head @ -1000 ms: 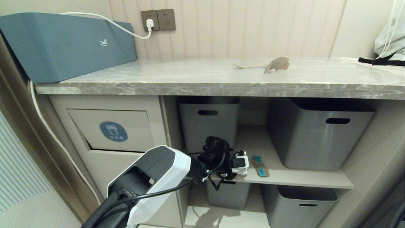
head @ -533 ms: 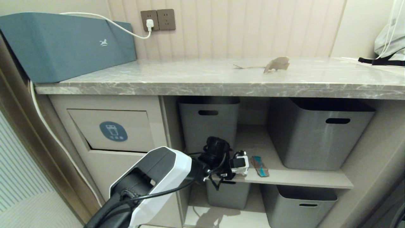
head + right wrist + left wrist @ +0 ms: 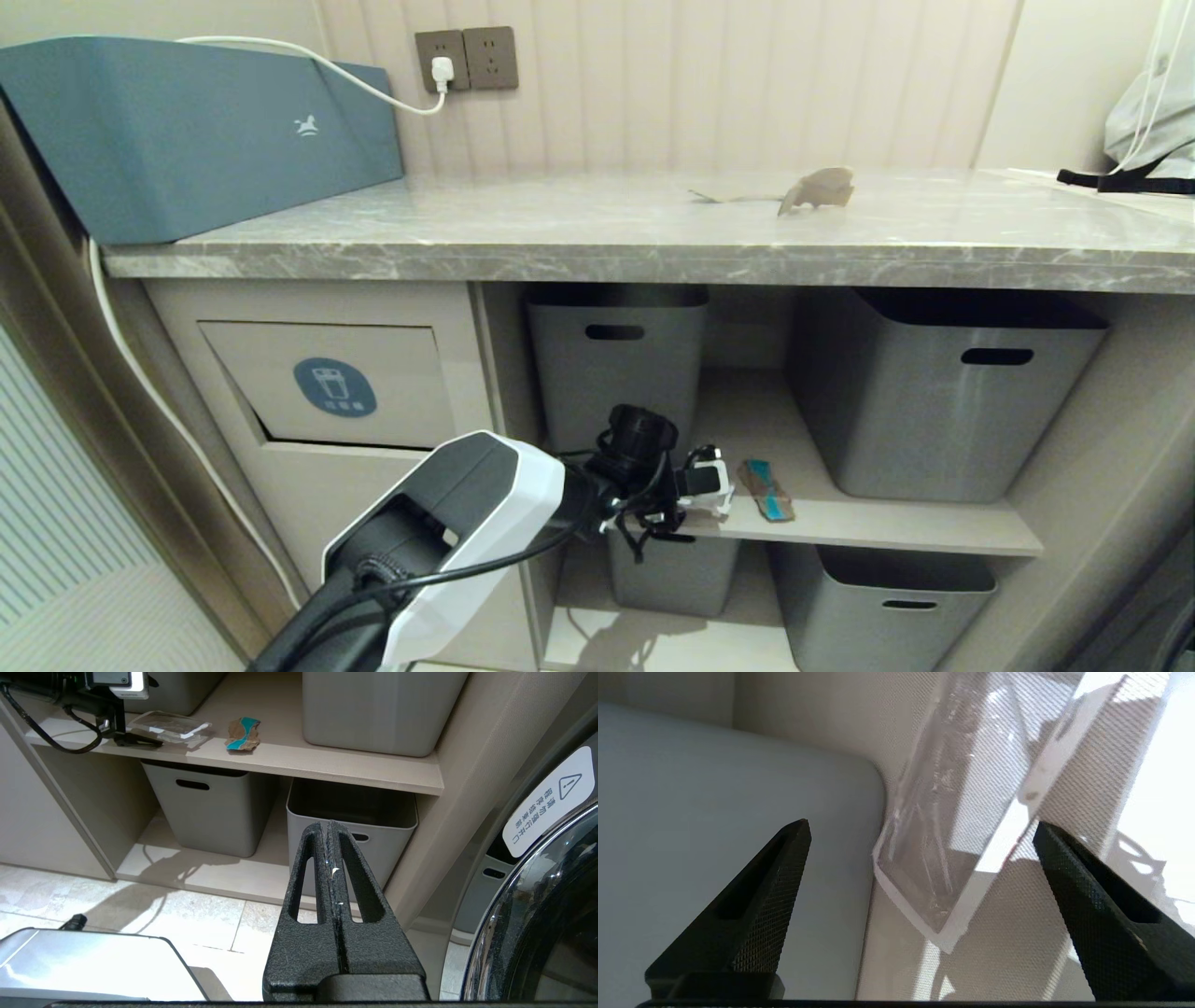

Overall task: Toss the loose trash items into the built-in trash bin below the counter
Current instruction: Pick up the garbage

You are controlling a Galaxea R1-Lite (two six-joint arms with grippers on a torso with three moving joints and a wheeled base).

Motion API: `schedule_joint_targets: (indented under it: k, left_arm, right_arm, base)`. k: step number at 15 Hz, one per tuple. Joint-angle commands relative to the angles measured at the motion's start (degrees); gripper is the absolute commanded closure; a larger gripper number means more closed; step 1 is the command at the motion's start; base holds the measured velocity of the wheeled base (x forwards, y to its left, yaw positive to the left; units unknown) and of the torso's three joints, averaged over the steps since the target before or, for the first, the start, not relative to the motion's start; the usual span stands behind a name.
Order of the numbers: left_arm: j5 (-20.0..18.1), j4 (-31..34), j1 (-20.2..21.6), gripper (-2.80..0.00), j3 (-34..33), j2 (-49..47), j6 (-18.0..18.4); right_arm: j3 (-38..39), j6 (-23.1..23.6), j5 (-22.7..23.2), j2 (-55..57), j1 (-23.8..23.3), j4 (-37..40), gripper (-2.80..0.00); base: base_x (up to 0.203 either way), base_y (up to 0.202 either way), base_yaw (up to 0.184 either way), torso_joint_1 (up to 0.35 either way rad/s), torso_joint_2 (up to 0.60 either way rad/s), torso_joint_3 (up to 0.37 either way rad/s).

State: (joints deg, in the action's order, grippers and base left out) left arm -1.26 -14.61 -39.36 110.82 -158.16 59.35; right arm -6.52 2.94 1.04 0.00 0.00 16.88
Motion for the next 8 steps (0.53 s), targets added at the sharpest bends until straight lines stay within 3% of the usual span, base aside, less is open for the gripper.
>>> schedule_joint_targets:
  k: [1,8]
  left_arm:
    - [0.3,0.3,0.0,0.00,0.0,0.3,0.3]
    - [0.5,1.9,-0.5,0.00,-0.1,0.7,0.3]
  right_arm:
    - [0.0,0.0,0.0,0.1,0.0,0.1,0.00]
    - [-0.1,0.0,0.0,0.0,0.0,0.1,0.00]
  base:
    - [0.000,0.000,0.000,0.000,0.00,0.000]
    - [0.000,0.000,0.000,0.000,0.00,0.000]
